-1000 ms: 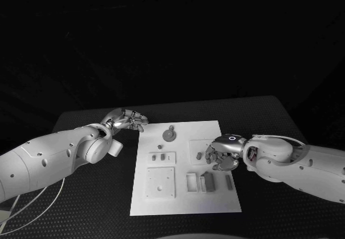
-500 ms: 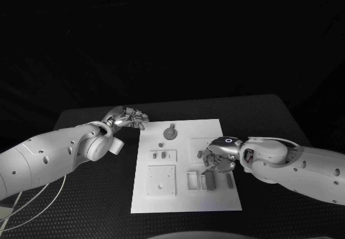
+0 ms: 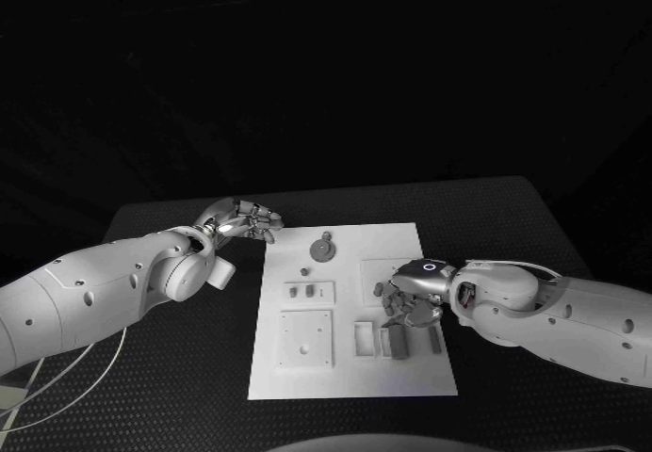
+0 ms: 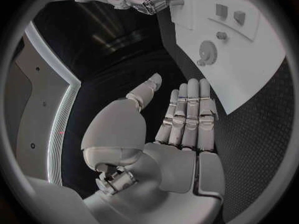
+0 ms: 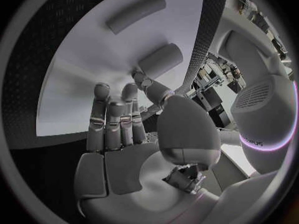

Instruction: Assemble the parts on the task board

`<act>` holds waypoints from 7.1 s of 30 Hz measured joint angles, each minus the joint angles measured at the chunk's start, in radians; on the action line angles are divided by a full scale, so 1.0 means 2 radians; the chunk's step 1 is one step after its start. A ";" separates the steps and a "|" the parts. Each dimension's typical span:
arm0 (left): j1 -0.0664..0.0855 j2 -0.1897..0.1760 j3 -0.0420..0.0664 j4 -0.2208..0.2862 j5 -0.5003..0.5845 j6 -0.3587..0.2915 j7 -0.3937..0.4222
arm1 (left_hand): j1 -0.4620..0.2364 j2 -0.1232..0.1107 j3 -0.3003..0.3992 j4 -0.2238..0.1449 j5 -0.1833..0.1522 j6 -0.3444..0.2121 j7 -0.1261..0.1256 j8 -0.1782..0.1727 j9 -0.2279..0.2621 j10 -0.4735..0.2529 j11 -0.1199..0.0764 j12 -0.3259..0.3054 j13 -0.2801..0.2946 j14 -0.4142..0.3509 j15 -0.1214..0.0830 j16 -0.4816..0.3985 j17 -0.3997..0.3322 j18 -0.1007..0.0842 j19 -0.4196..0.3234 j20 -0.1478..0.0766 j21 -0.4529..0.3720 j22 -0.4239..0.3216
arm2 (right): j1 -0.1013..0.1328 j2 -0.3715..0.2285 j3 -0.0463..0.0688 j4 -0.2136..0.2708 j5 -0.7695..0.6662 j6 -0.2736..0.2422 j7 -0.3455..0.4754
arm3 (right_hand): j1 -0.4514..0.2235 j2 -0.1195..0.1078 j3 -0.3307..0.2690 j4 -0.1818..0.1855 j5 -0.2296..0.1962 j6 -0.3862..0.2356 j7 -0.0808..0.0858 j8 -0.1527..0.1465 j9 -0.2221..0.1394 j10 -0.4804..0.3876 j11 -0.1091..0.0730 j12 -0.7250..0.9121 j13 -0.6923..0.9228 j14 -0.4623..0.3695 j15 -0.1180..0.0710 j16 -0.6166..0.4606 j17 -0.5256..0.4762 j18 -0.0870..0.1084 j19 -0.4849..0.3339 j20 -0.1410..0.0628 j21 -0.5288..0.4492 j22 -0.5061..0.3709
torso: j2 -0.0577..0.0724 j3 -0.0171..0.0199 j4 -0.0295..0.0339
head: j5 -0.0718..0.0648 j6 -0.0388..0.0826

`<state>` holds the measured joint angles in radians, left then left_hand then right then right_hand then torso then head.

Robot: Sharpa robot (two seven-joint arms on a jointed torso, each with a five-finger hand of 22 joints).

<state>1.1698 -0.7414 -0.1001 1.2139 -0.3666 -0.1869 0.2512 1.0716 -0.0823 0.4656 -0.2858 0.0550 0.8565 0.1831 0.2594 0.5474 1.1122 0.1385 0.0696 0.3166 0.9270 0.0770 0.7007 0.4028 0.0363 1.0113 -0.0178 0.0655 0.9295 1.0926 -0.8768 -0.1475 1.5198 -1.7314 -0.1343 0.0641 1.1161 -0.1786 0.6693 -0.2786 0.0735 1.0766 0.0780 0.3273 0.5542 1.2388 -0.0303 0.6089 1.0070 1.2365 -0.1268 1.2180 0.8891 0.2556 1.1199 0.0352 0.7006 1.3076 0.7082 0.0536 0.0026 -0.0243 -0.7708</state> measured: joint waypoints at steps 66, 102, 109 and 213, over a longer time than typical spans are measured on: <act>0.000 0.001 0.000 -0.002 0.001 0.003 -0.001 | 0.000 0.000 -0.003 0.000 0.000 -0.002 0.002 0.002 -0.001 0.000 0.000 0.000 -0.001 0.000 0.000 -0.004 0.004 0.000 0.000 0.000 0.000 -0.003 | -0.010 0.020 -0.002 -0.015 -0.032 -0.011 -0.004 | 0.004 0.000 -0.038 -0.005 0.000 -0.006 0.002 -0.007 0.005 -0.011 0.004 -0.006 0.004 -0.019 0.006 0.017 -0.015 0.000 -0.022 0.006 0.014 0.000 | 0.000 0.0001 -0.0002 | 0.004 -0.012; 0.000 0.001 0.000 -0.004 0.001 0.003 -0.002 | 0.000 0.000 -0.003 0.000 0.000 -0.002 0.002 0.002 -0.002 -0.002 0.002 0.000 -0.002 0.002 0.002 -0.006 0.006 0.000 0.000 0.000 0.000 -0.004 | -0.009 0.023 -0.008 -0.020 -0.036 -0.023 0.005 | -0.019 0.029 -0.037 -0.001 0.000 0.012 -0.006 -0.008 0.003 0.005 -0.004 -0.006 0.004 -0.017 -0.001 0.035 -0.020 0.000 -0.019 0.000 0.019 0.000 | 0.000 -0.0003 -0.0001 | 0.004 -0.015; 0.000 0.002 0.000 -0.004 0.001 0.004 -0.002 | 0.000 0.000 -0.003 0.000 0.000 -0.002 0.002 0.002 -0.002 -0.002 0.002 0.000 -0.002 0.002 0.002 -0.006 0.006 -0.001 0.000 0.000 0.000 -0.004 | -0.010 0.023 -0.009 -0.021 -0.037 -0.031 0.005 | -0.024 0.034 -0.035 0.005 0.000 0.015 -0.009 -0.008 0.003 0.010 -0.006 -0.006 0.004 -0.014 -0.003 0.040 -0.020 0.000 -0.018 0.000 0.022 0.000 | 0.000 -0.0002 0.0000 | 0.004 -0.015; 0.000 0.026 -0.001 0.086 -0.077 0.203 -0.130 | -0.106 0.110 -0.059 0.051 0.000 -0.013 0.001 0.015 -0.023 0.030 -0.017 0.009 0.031 0.032 -0.014 -0.033 0.098 -0.003 0.019 -0.015 0.002 -0.019 | 0.034 0.039 0.043 0.050 0.016 -0.061 -0.007 | -0.022 0.039 -0.030 0.001 -0.001 0.018 -0.008 -0.012 0.003 0.012 -0.005 -0.006 0.002 -0.012 -0.004 0.041 -0.020 0.000 -0.014 -0.004 0.020 0.000 | 0.000 0.0000 0.0000 | 0.007 0.019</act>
<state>1.1699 -0.6896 -0.1030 1.3868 -0.5201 0.2200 -0.0093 0.8600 0.1376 0.3472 -0.1838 0.0550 0.8305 0.1855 0.2897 0.5020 1.1719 0.1051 0.0881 0.3779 0.9900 0.0499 0.6349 0.5986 0.0299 1.0491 -0.0482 0.0695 0.8906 1.1601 -0.7991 -0.0615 1.6194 -1.6987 -0.2560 0.0503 1.0718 -0.0999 0.6099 -0.2775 0.0724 1.1119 0.0611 0.3038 0.5609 1.2635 -0.0411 0.5963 1.0112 1.2128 -0.1348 1.3008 0.8496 0.2555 1.0913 0.0281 0.7409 1.3075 0.7087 0.0536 0.0026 -0.0103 -0.7324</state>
